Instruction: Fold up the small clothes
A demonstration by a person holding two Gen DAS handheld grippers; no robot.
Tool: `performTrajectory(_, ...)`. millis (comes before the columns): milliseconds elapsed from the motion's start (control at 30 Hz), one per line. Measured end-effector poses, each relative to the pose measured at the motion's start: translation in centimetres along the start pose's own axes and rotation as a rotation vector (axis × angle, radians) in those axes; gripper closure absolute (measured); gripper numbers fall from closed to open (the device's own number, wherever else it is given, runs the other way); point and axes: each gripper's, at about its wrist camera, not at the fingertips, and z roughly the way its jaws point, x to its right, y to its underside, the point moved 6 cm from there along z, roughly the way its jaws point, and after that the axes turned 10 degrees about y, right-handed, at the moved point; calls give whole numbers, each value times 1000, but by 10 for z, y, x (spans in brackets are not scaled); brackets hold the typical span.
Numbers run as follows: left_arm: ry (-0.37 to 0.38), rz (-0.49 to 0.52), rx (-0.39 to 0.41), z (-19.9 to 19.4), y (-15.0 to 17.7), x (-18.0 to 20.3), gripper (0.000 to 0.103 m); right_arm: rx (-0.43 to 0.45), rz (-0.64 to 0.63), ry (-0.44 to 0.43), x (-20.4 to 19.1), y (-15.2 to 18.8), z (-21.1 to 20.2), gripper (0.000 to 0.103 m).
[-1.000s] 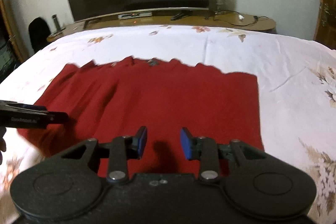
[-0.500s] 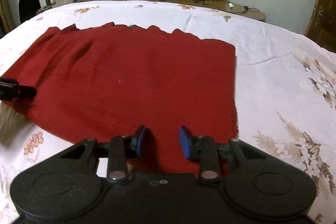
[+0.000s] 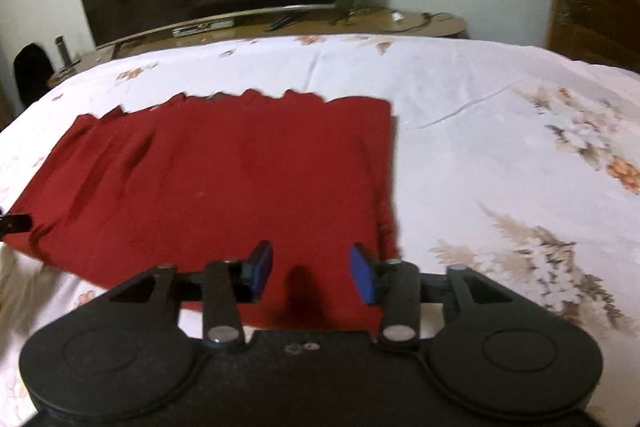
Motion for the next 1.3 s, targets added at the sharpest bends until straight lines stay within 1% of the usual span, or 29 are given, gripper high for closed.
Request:
performTrajectory(33,-11,-9,-8,1,2,-7,22,-8,-7,15,2,1,3,49)
performTrajectory(100,-23,-23,-18,3,5,-14,22,-38,-8,18,5,5,9,50)
performTrajectory(167,-9,-46,-31,6,10,-19,22,-67,9,6,7,9,15,58)
performTrajectory(200,5,-60,-39,9,12,-21,23,-78,13,9,7,11,17,67)
performTrajectory(233,14,-75,-46,11,13,-22,29,-87,22,12,8,12,19,76)
performTrajectory(267,20,-89,-51,13,15,-23,48,-92,40,9,9,12,21,79)
performTrajectory(300,21,-98,-53,14,15,-24,51,-93,51,6,10,12,20,84)
performTrajectory(333,14,-104,-46,14,15,-23,53,-89,50,9,10,12,19,86)
performTrajectory(367,11,-106,-44,15,14,-23,62,-84,34,17,9,12,18,87)
performTrajectory(433,10,-118,-41,15,13,-24,67,-82,7,21,6,13,16,91)
performTrajectory(467,11,-123,-39,14,12,-24,75,-79,-1,26,5,13,16,91)
performTrajectory(500,8,-125,-36,14,12,-25,79,-73,-9,33,4,13,14,92)
performTrajectory(600,5,-123,-28,10,8,-27,82,-48,-15,53,6,8,10,94)
performTrajectory(667,-23,-118,-27,13,8,-33,84,-23,-23,71,9,4,7,94)
performTrajectory(700,-33,-131,-33,17,11,-39,84,-21,-26,84,11,4,8,94)
performTrajectory(733,-23,-150,-32,21,12,-43,84,-38,-30,103,14,7,14,95)
performTrajectory(767,-24,-144,-31,21,11,-43,84,-71,-23,115,18,13,24,95)
performTrajectory(800,-28,-130,-31,20,10,-41,84,-85,-14,112,21,17,29,95)
performTrajectory(867,-22,-137,-28,18,8,-41,84,-68,-21,106,20,13,25,95)
performTrajectory(900,-15,-153,-22,15,7,-42,84,-60,-13,96,20,10,22,93)
performTrajectory(967,-27,-152,1,6,2,-40,84,-49,11,86,22,6,16,87)
performTrajectory(1000,-33,-141,21,0,-3,-37,84,-36,20,80,22,3,12,81)
performTrajectory(1033,-28,-128,32,-3,-7,-35,84,-21,22,72,22,-2,9,76)
performTrajectory(1100,-5,-113,57,-9,-17,-28,84,12,11,58,17,-12,3,75)
performTrajectory(1167,28,-98,68,-6,-30,-20,84,34,-1,39,10,-22,1,75)
performTrajectory(1200,43,-92,70,-2,-36,-15,84,40,-11,26,5,-27,3,75)
performTrajectory(1300,101,-67,40,23,-52,2,84,53,-33,-14,-14,-41,14,75)
